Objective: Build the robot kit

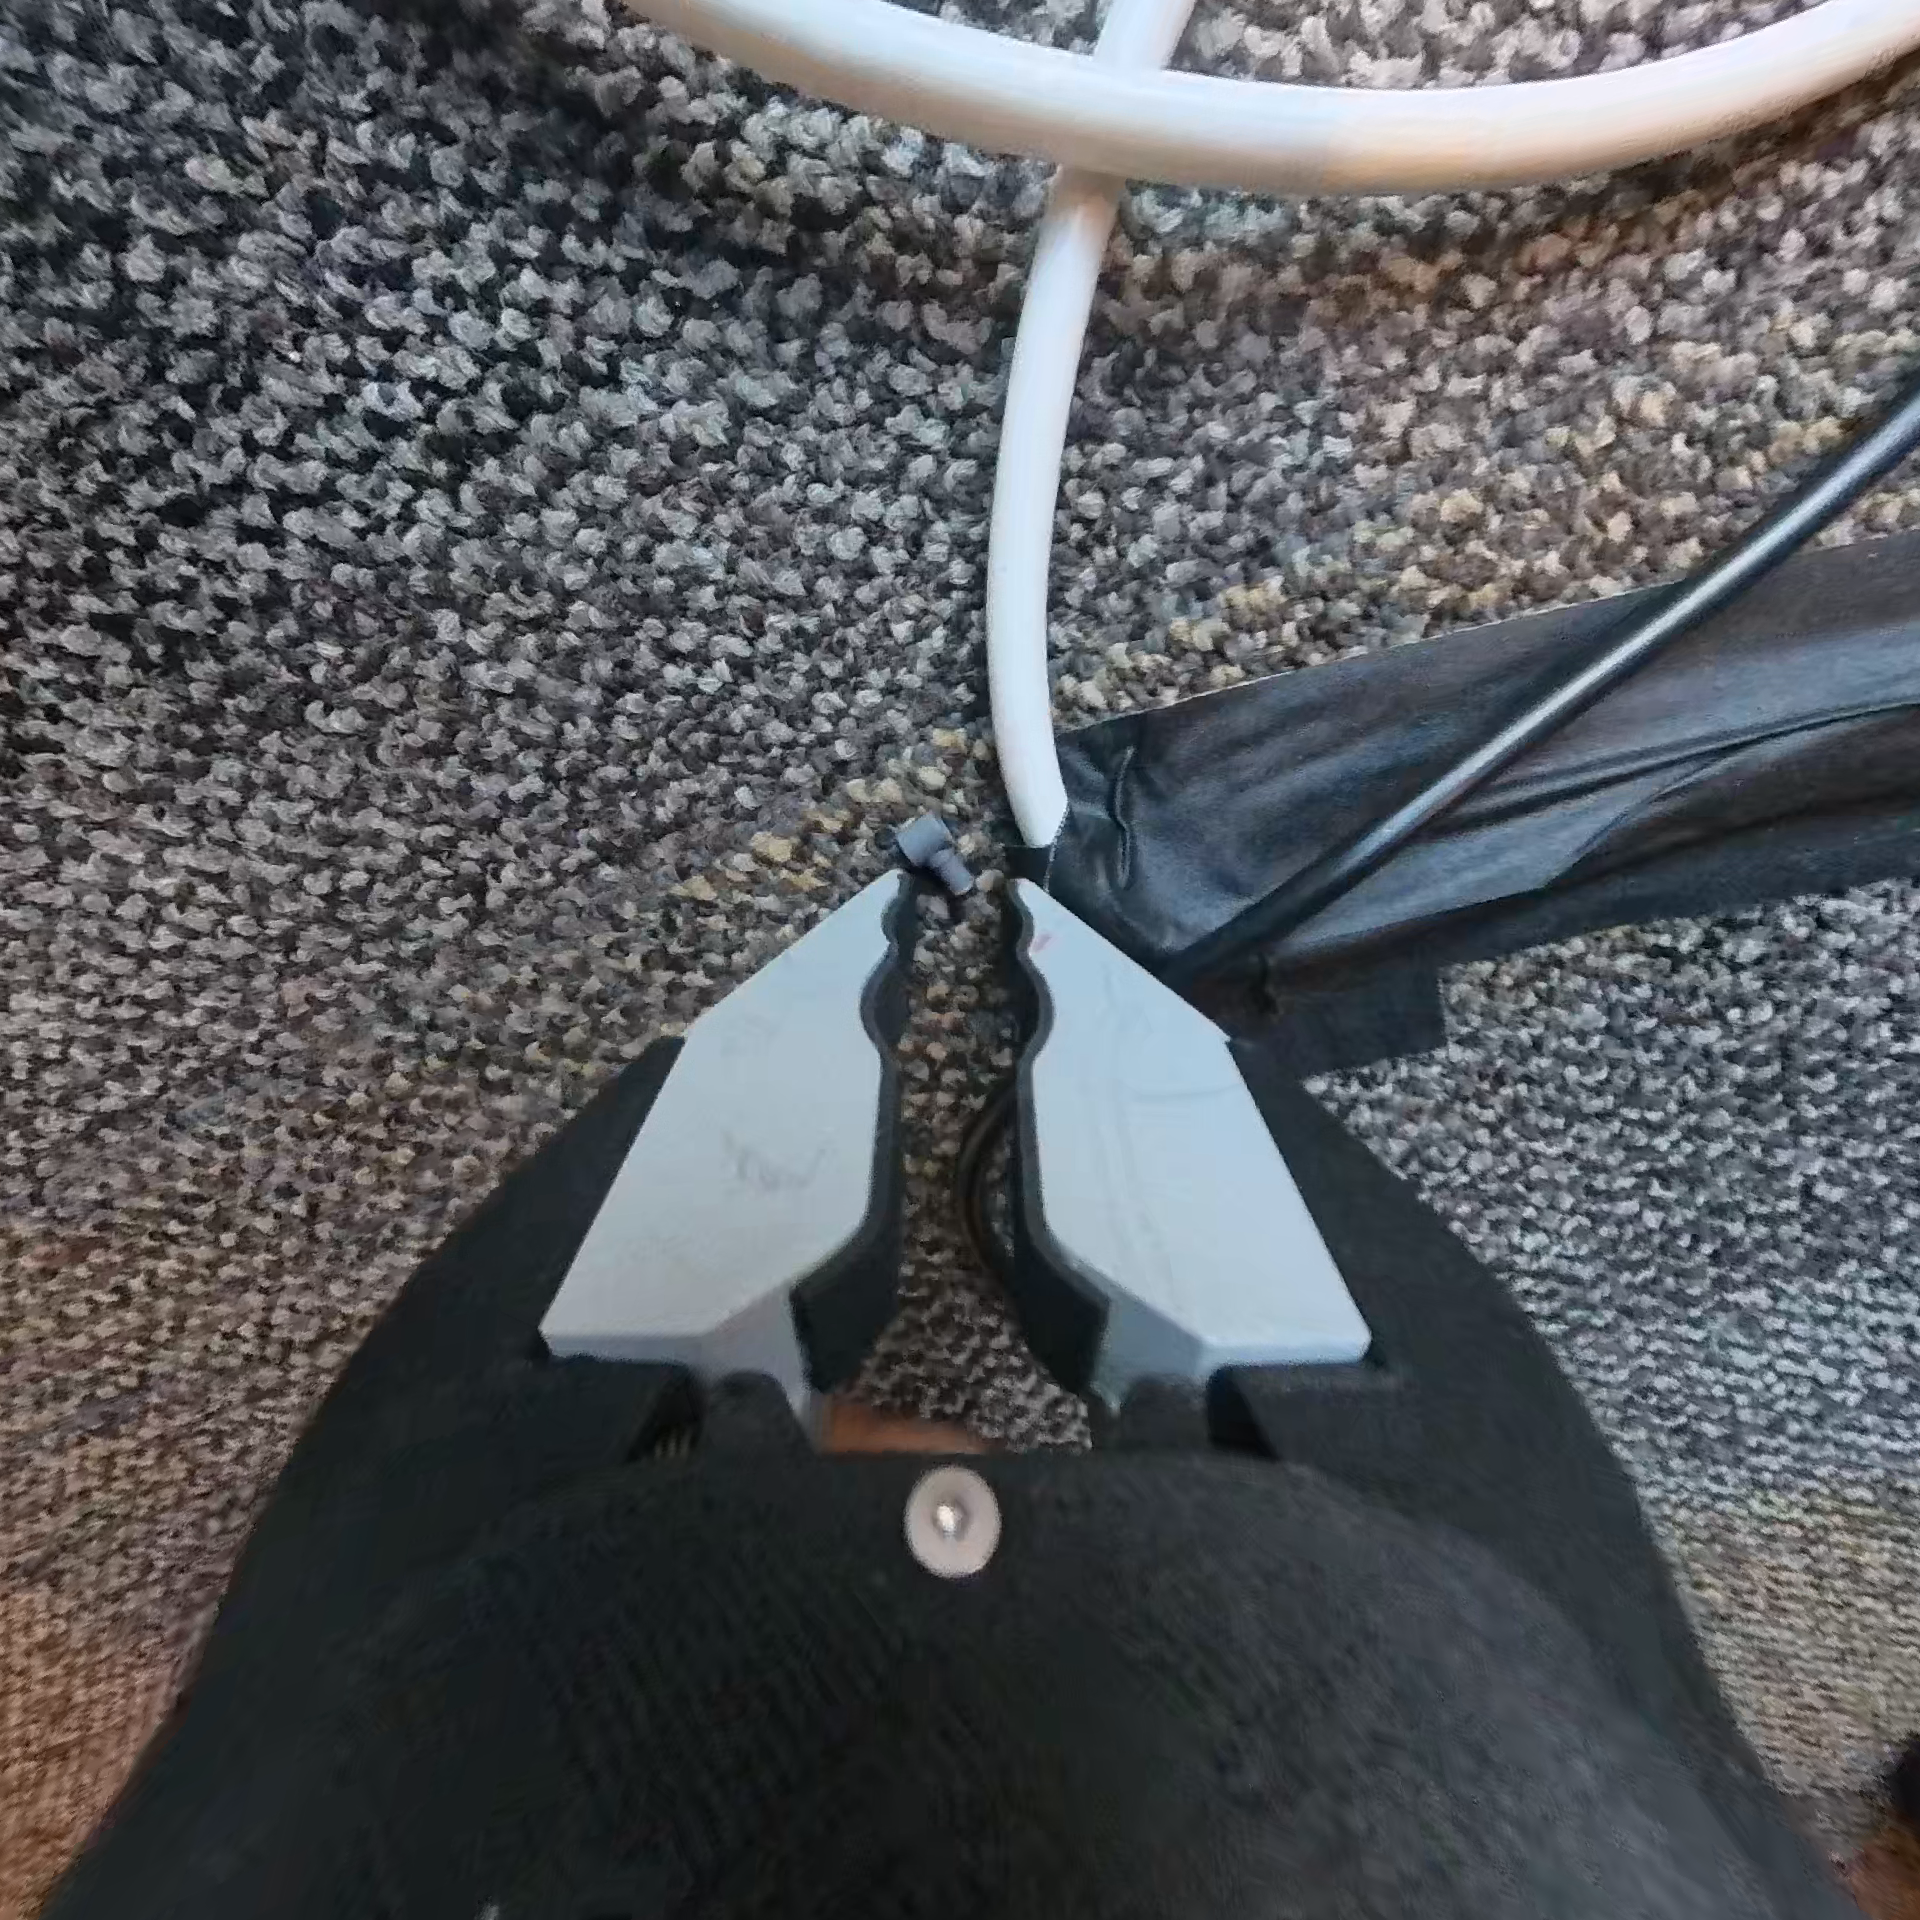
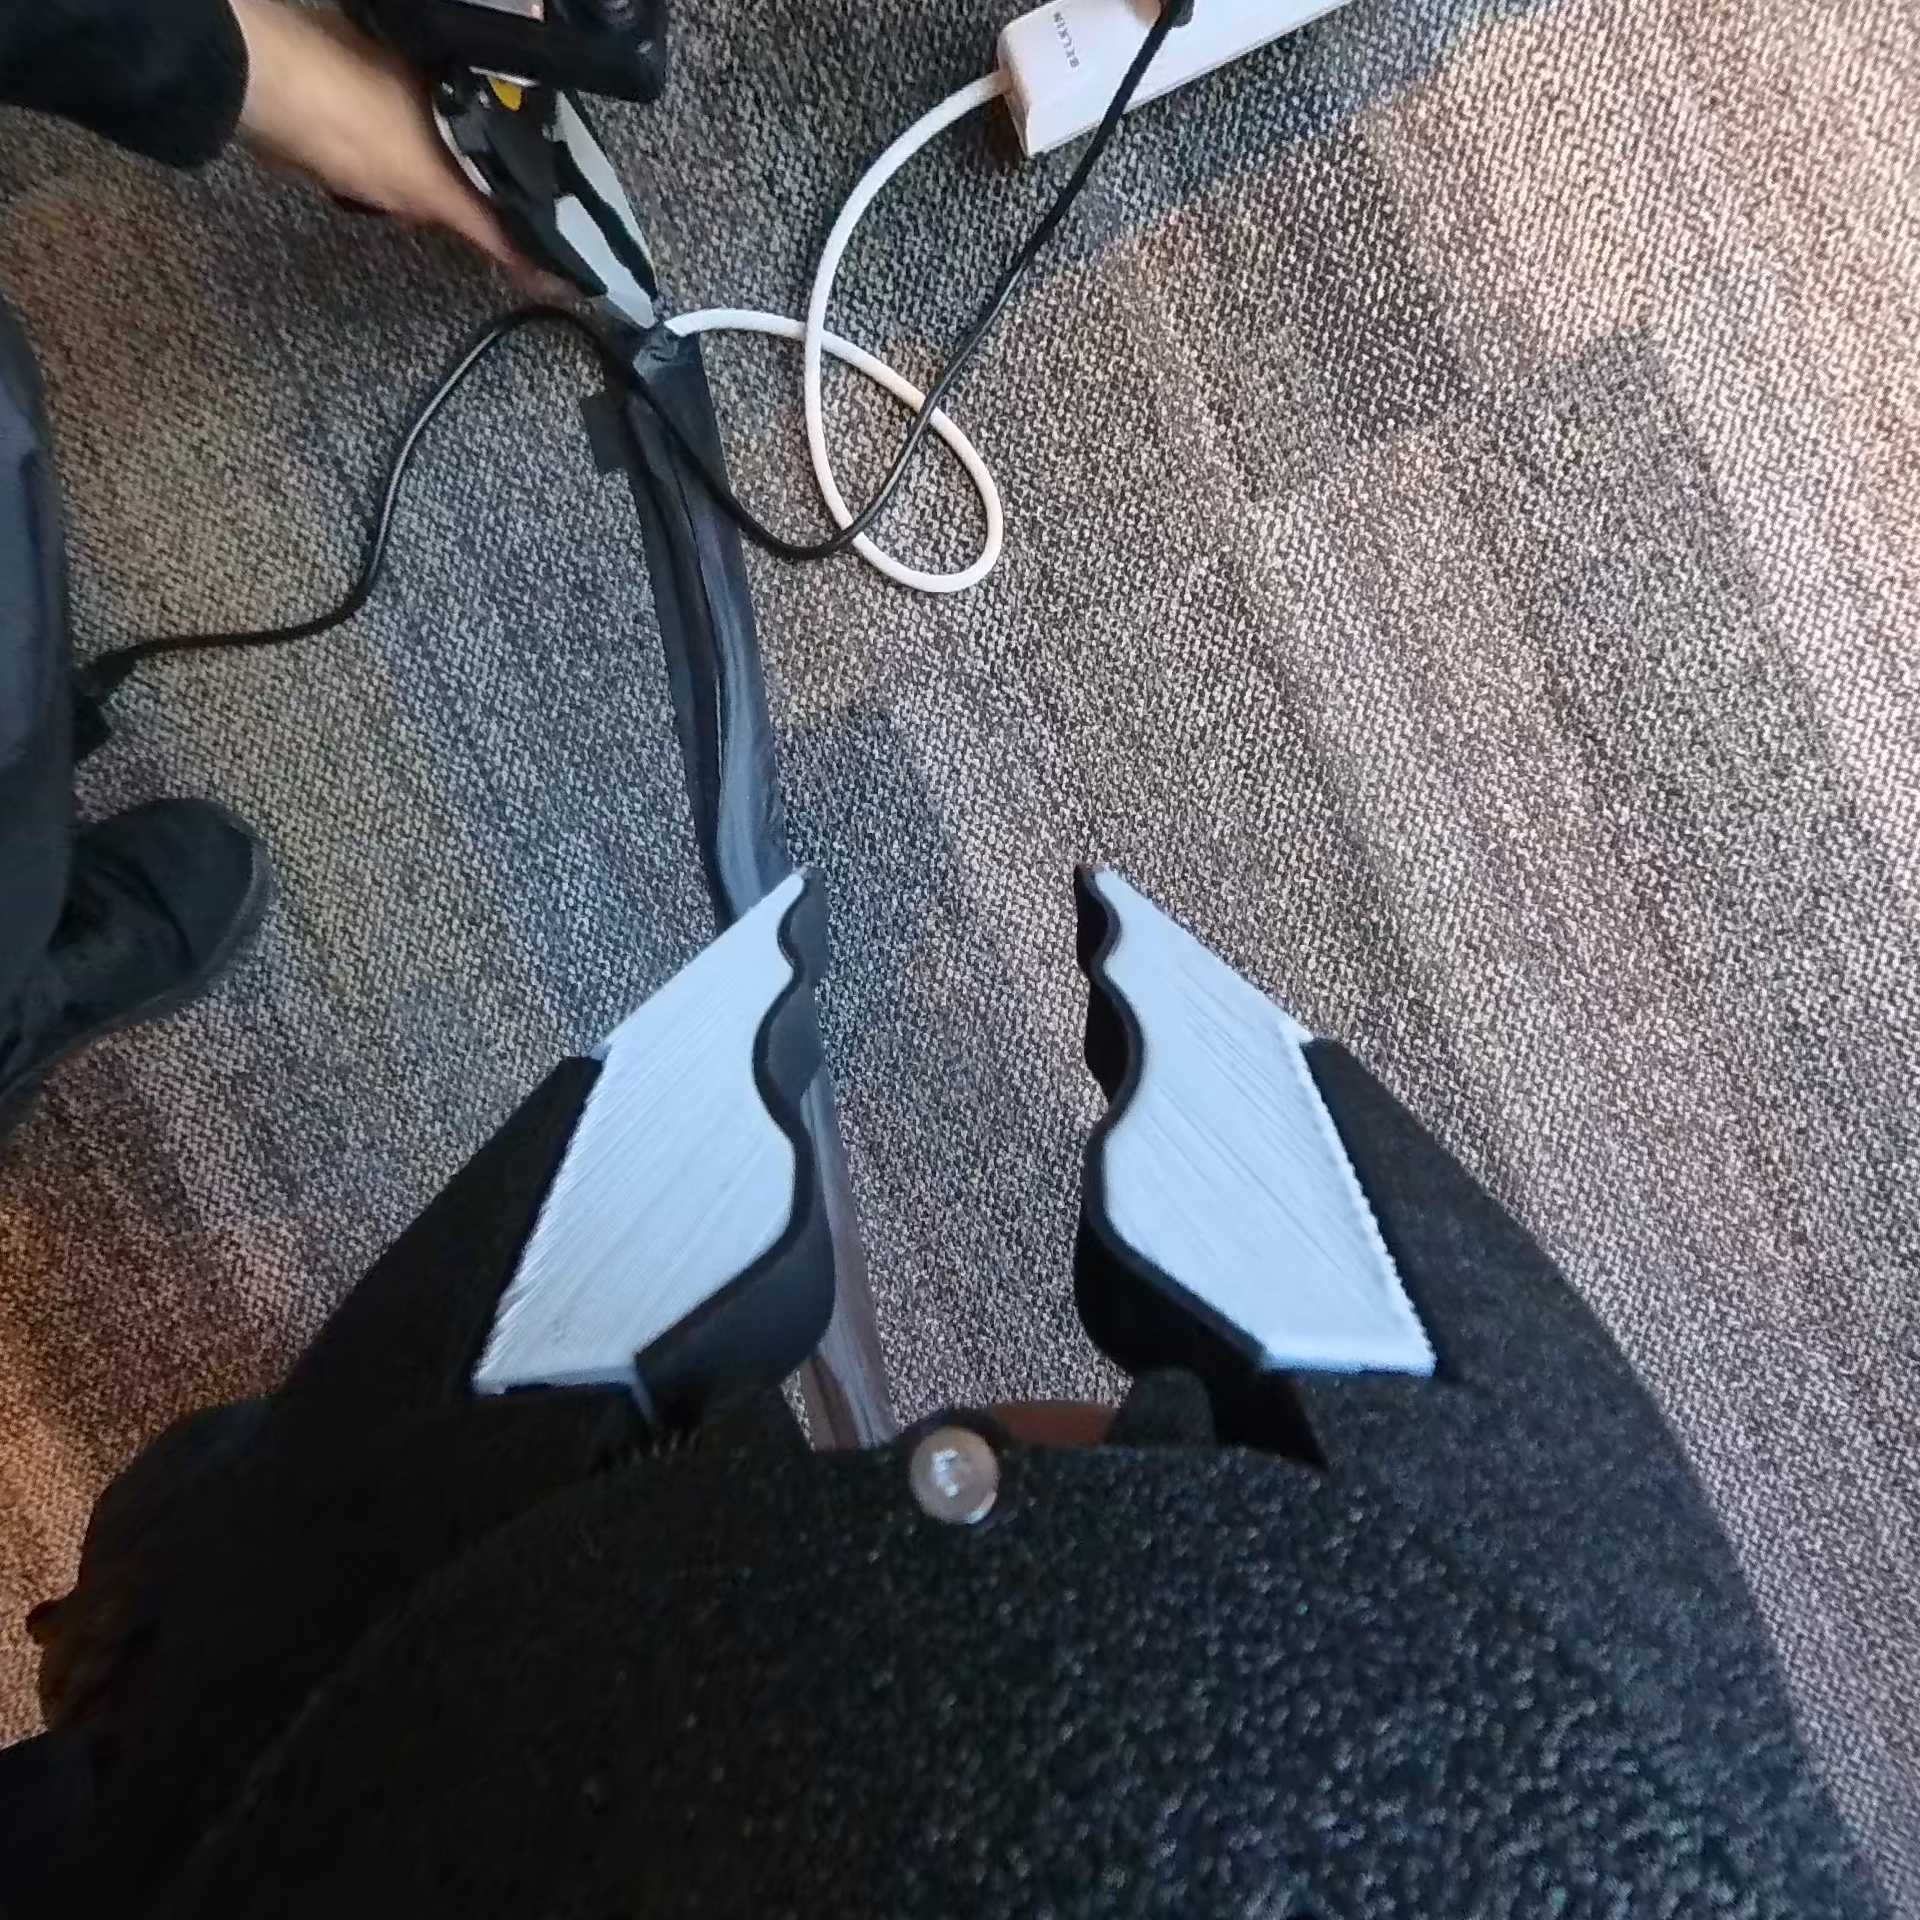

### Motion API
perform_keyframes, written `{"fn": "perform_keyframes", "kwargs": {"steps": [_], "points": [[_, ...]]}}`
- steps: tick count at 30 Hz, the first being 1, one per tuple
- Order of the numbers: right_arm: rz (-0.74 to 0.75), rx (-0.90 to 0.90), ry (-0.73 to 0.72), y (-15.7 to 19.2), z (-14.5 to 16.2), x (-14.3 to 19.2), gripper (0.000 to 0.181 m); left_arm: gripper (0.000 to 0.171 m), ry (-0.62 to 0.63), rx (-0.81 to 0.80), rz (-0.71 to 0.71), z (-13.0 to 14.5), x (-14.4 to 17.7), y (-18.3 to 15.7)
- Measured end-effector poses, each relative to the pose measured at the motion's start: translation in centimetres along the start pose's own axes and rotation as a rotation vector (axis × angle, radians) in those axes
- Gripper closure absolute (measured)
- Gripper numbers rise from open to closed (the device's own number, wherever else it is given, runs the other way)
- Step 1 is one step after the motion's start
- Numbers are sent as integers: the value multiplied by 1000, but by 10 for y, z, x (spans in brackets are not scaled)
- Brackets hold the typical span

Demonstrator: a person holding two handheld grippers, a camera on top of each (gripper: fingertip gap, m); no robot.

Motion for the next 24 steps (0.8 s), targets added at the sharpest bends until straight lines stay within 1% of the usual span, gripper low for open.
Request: {"fn": "perform_keyframes", "kwargs": {"steps": [4,5,6,14,17,18,20,22,24], "points": [[-9,-3,-3,1,-2,0,134,158,-7,7,0,-1,0,1],[-12,-1,-6,2,-3,0,134,160,-12,16,1,-2,0,2],[-14,3,-7,3,-4,0,134,169,-15,25,-22,-3,-1,5],[-26,33,-2,11,-8,-2,134,170,17,-7,-45,-5,-2,2],[-26,43,-4,14,-10,-2,134,170,33,-10,-32,-7,1,-7],[-29,46,-6,15,-11,-3,134,170,37,-6,-37,-9,4,-9],[-41,45,-2,18,-8,-4,135,170,27,52,-9,-13,12,-13],[-57,16,12,22,-4,-4,135,170,25,65,-65,-17,23,-12],[-91,-36,17,30,1,-3,135,170,22,60,-86,-23,33,-20]]}}
Point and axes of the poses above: each gripper's, where its closed fingertips meet, x back along the fingers, z out of its underside, y = z × x across the jaws, the point moved 5 cm from there along x, back along the fingers, and after that the axes turned 10 degrees about -y, right-handed, at the moved point
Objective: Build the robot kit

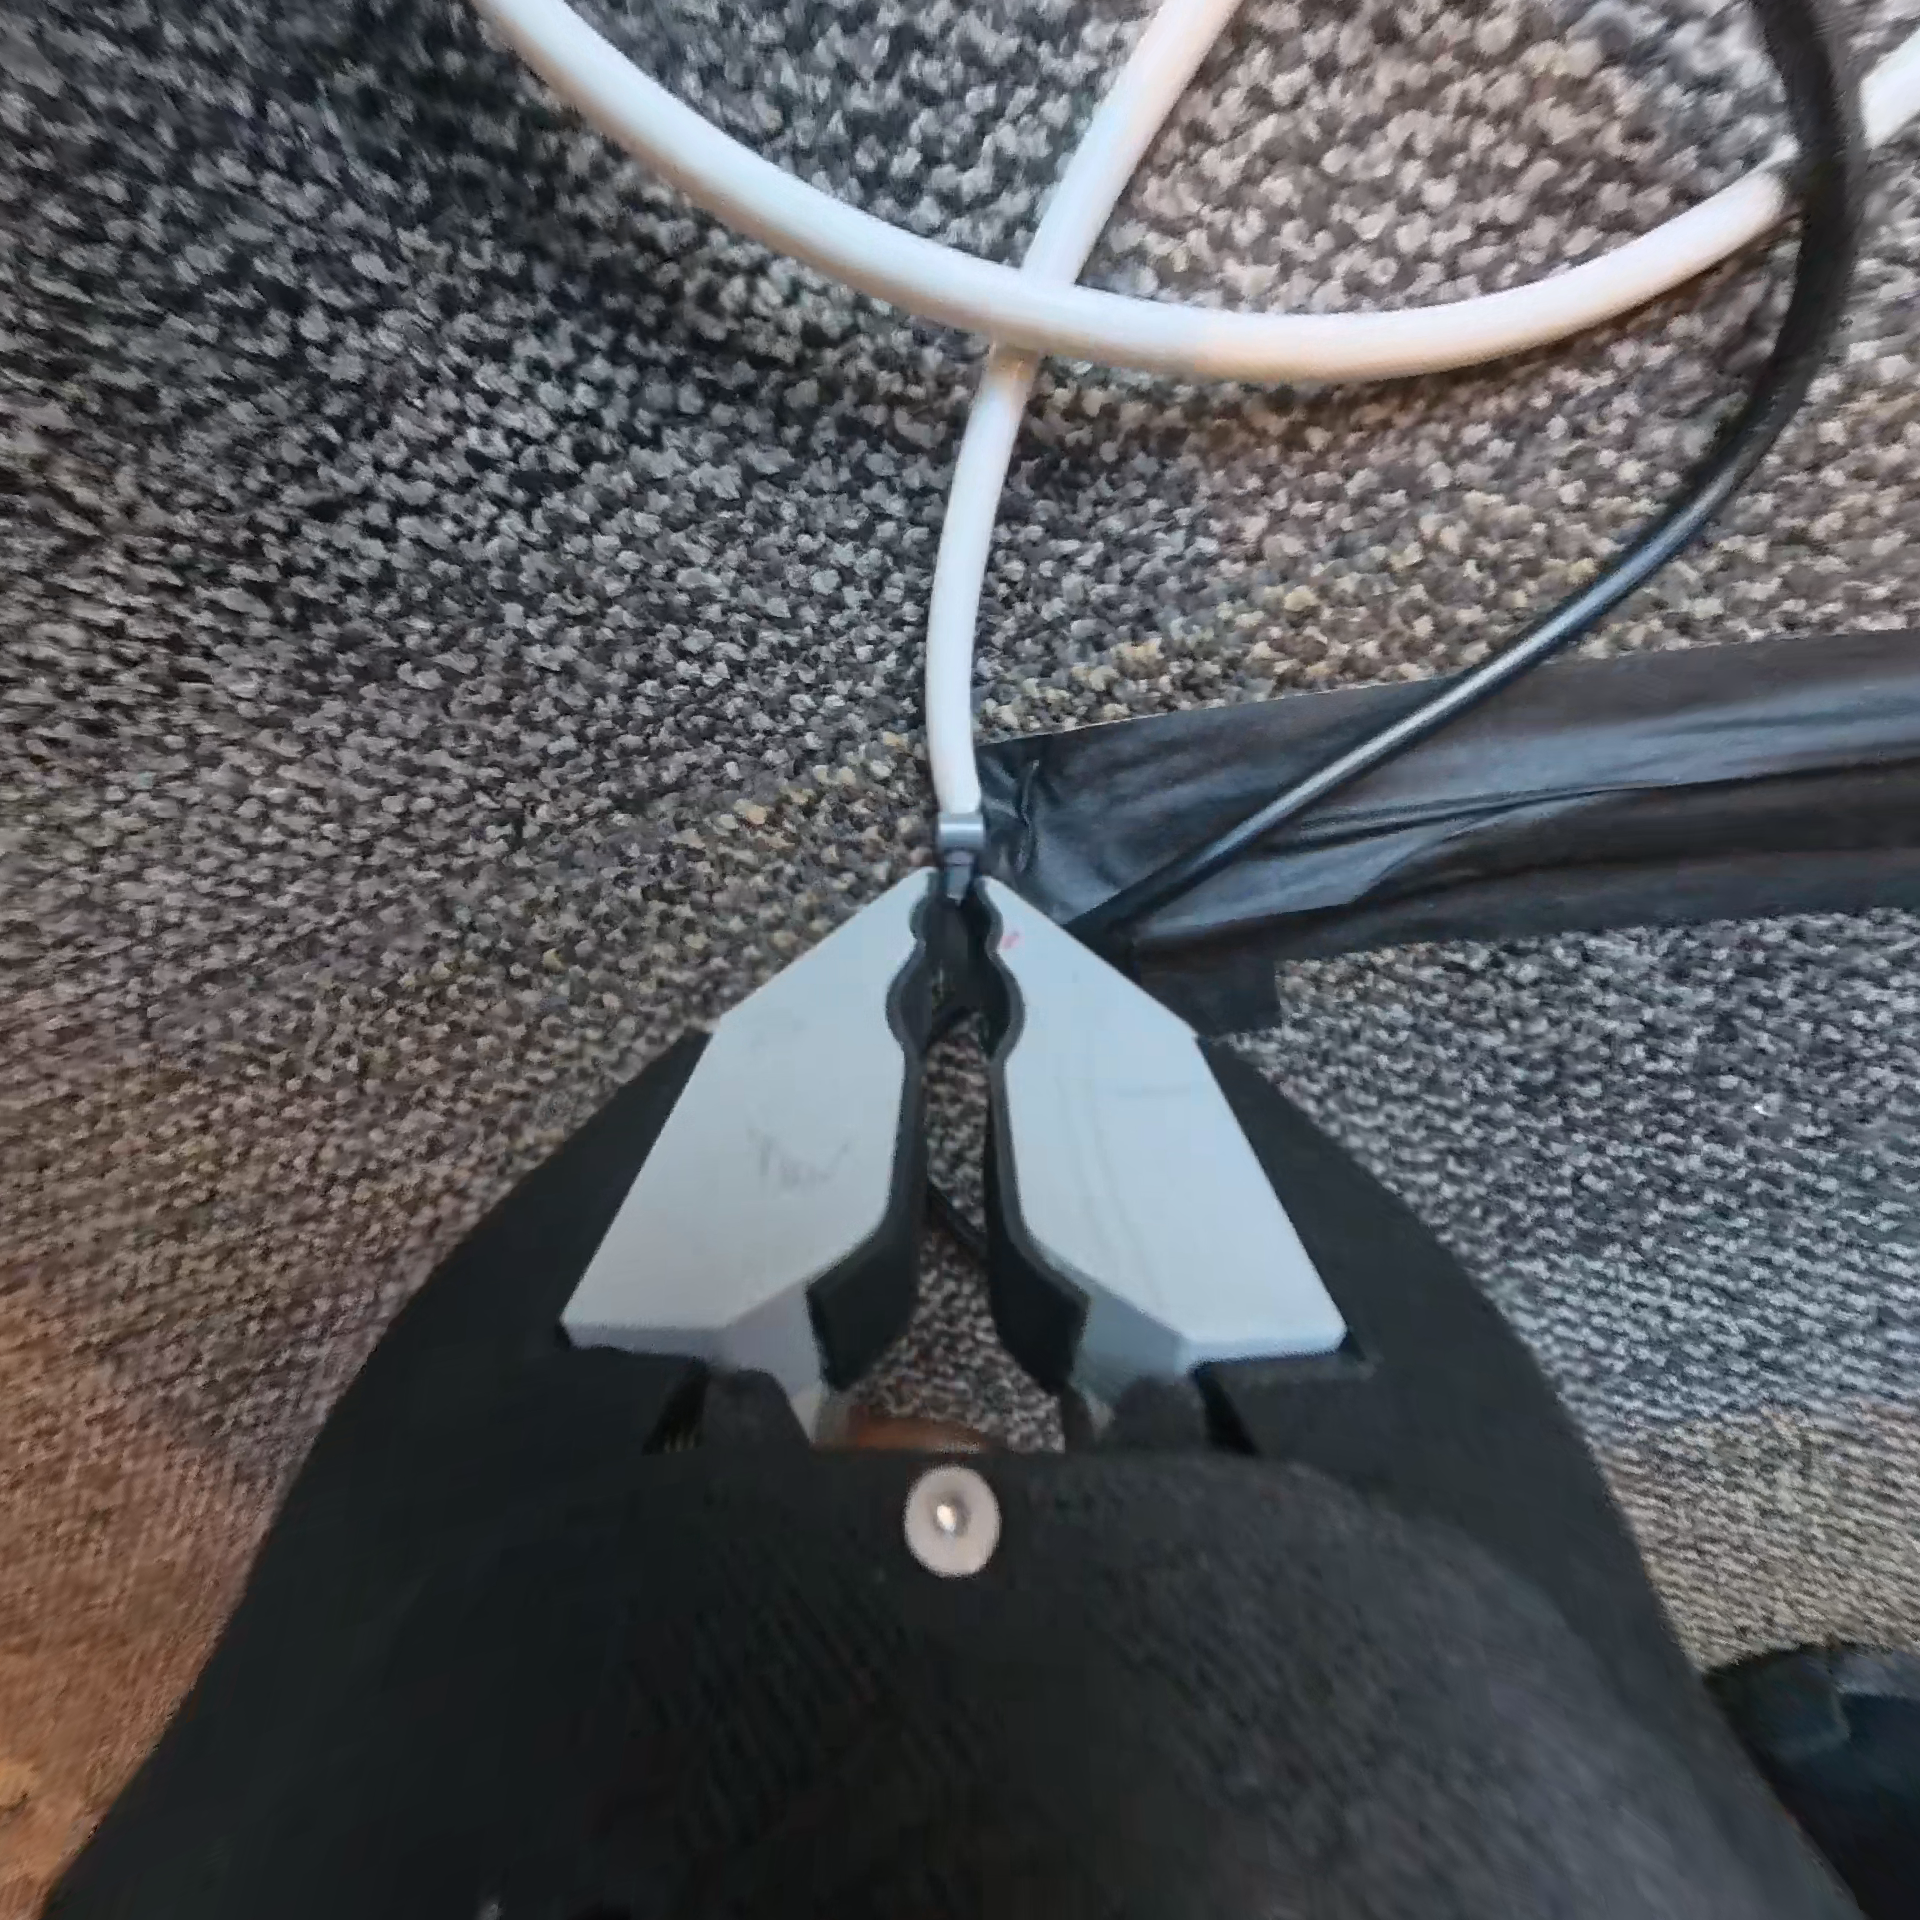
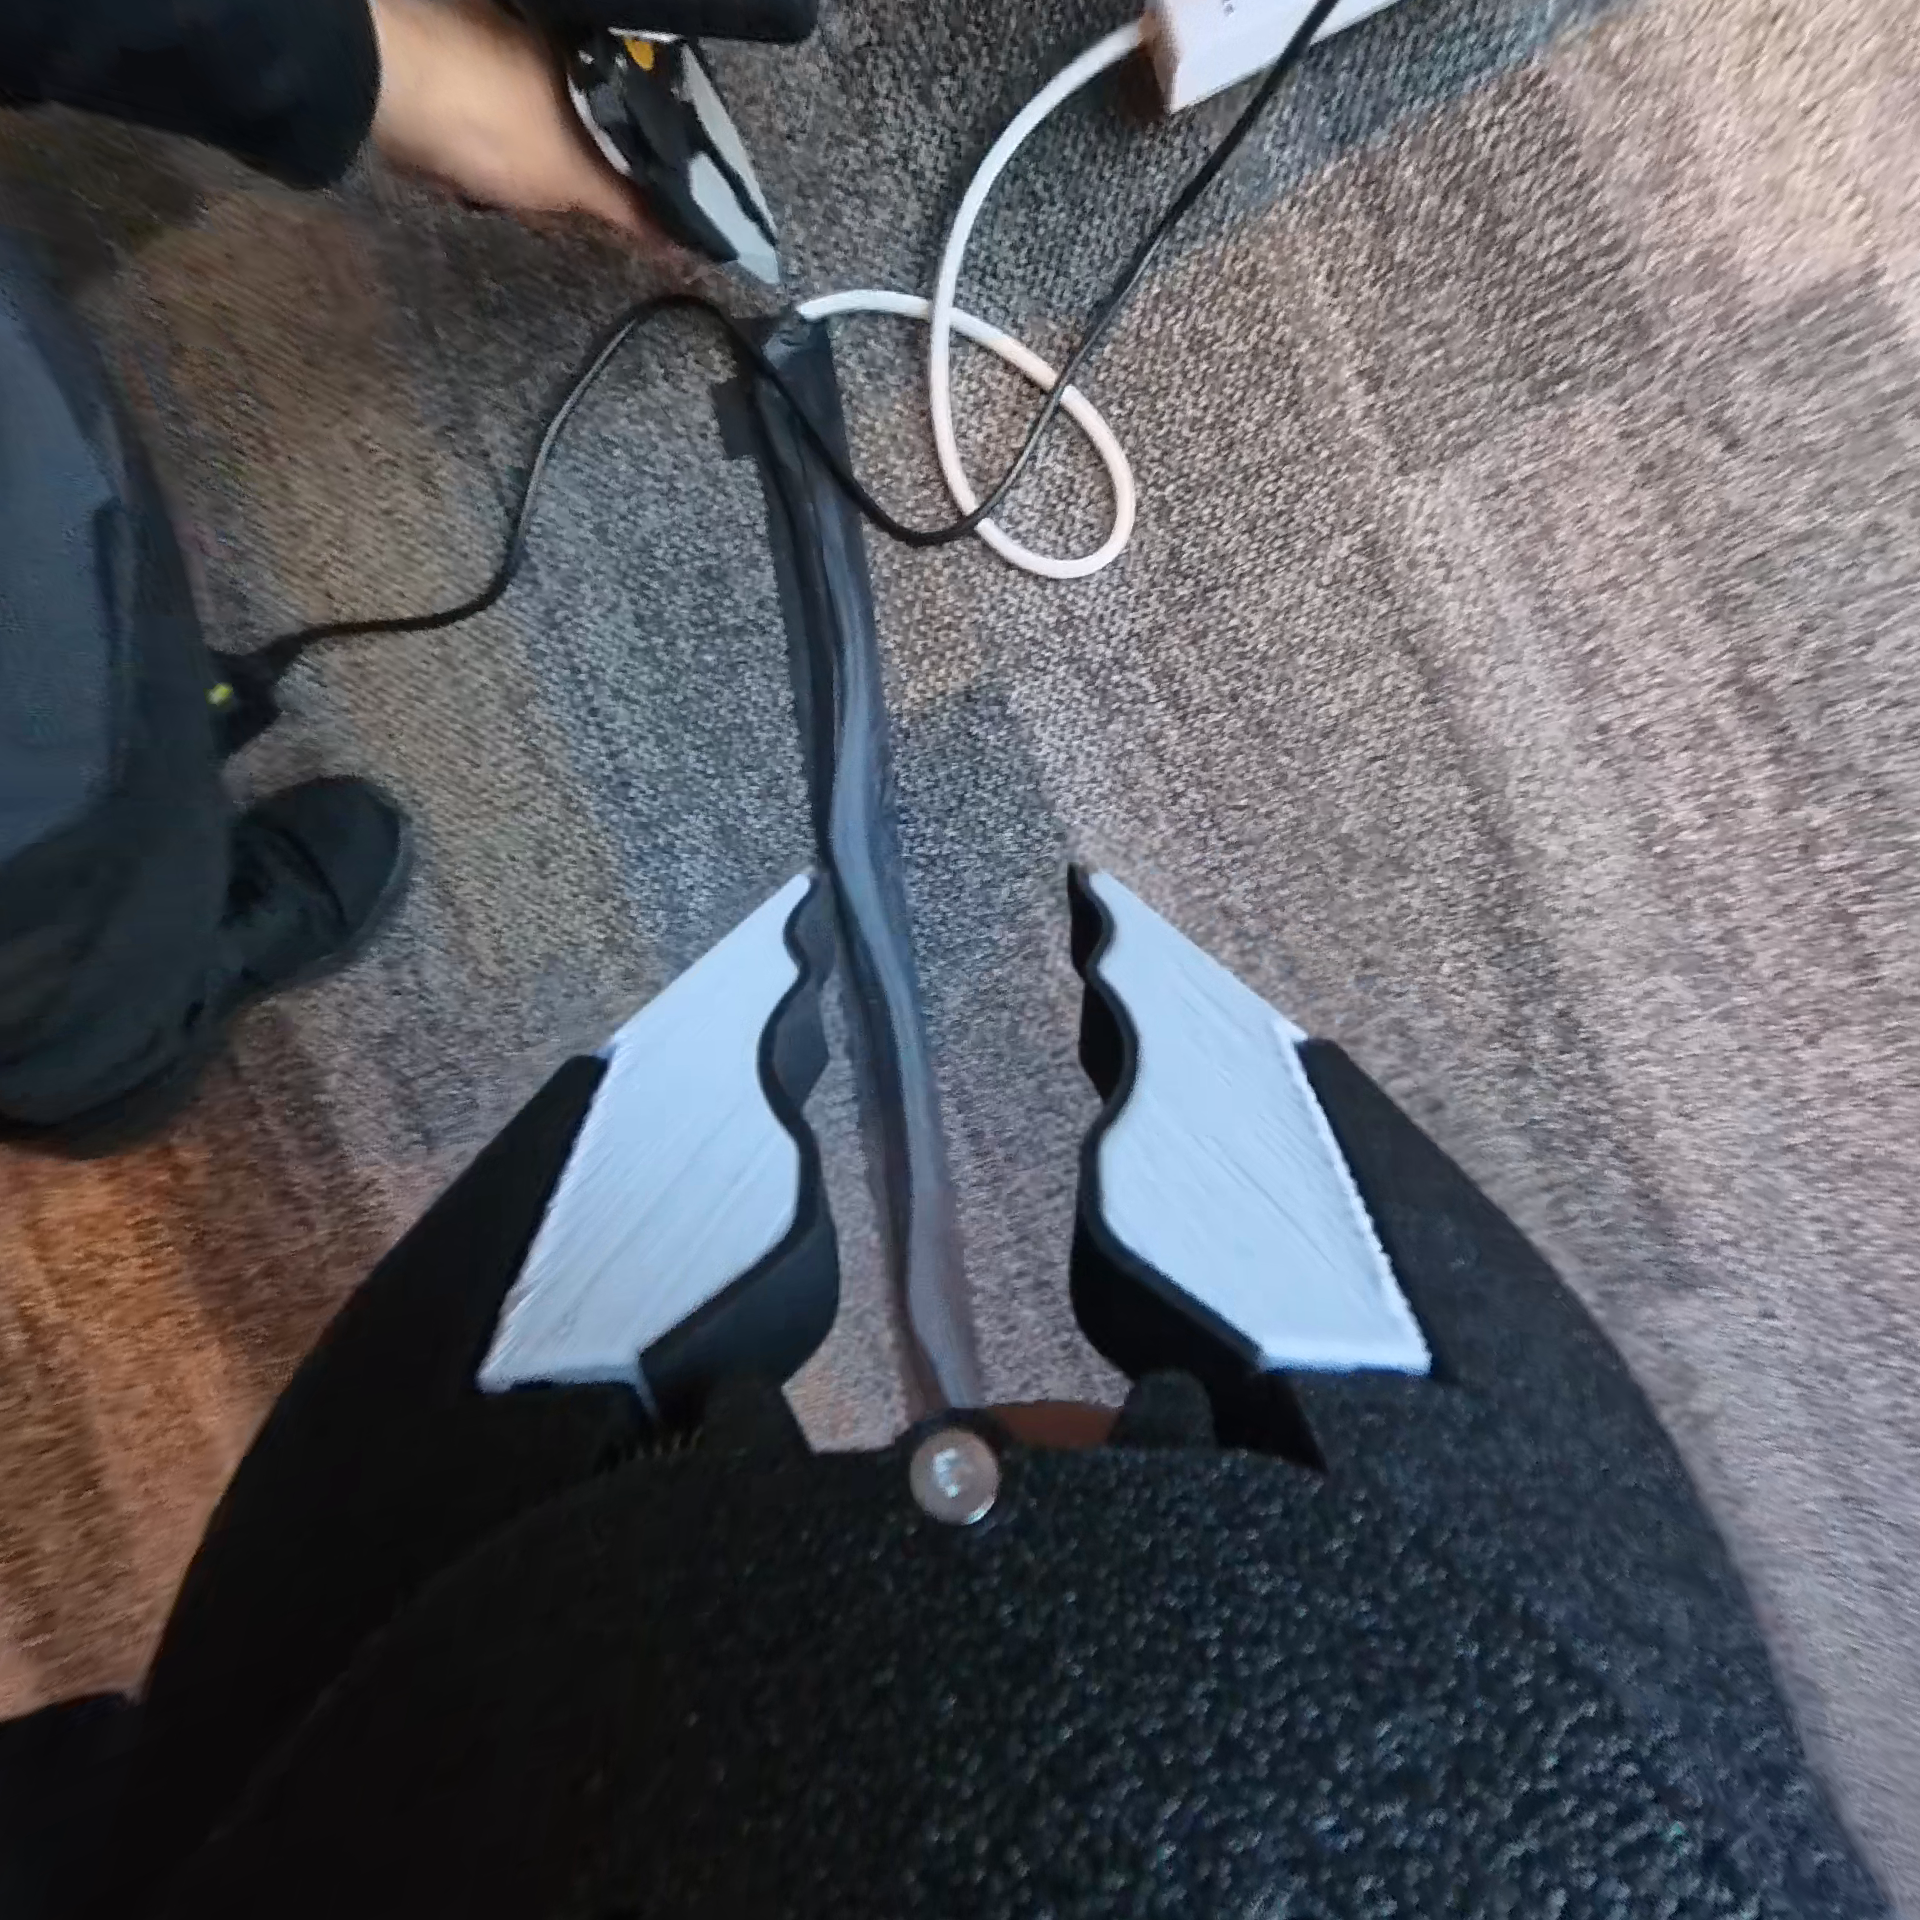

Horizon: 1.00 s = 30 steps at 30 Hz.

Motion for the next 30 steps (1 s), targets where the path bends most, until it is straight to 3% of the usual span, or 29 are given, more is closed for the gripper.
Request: {"fn": "perform_keyframes", "kwargs": {"steps": [4,7,13,17,20,22,26,30], "points": [[-33,-96,36,18,18,1,134,170,54,-29,-25,-1,18,-27],[-11,-195,57,30,36,8,134,170,93,33,101,-9,28,-74],[109,-410,72,49,94,39,134,169,-3,463,734,-59,50,-232],[188,-520,64,60,133,71,134,169,-99,518,1075,-89,98,-332],[266,-645,-30,57,144,115,135,169,-279,491,1316,-132,184,-391],[188,-734,-137,67,133,152,138,170,-438,491,1441,-169,262,-413],[-8,-860,-418,97,79,256,141,169,-682,359,1588,-229,432,-452],[-78,-798,-718,139,9,383,140,170,-921,185,1642,-275,603,-486]]}}
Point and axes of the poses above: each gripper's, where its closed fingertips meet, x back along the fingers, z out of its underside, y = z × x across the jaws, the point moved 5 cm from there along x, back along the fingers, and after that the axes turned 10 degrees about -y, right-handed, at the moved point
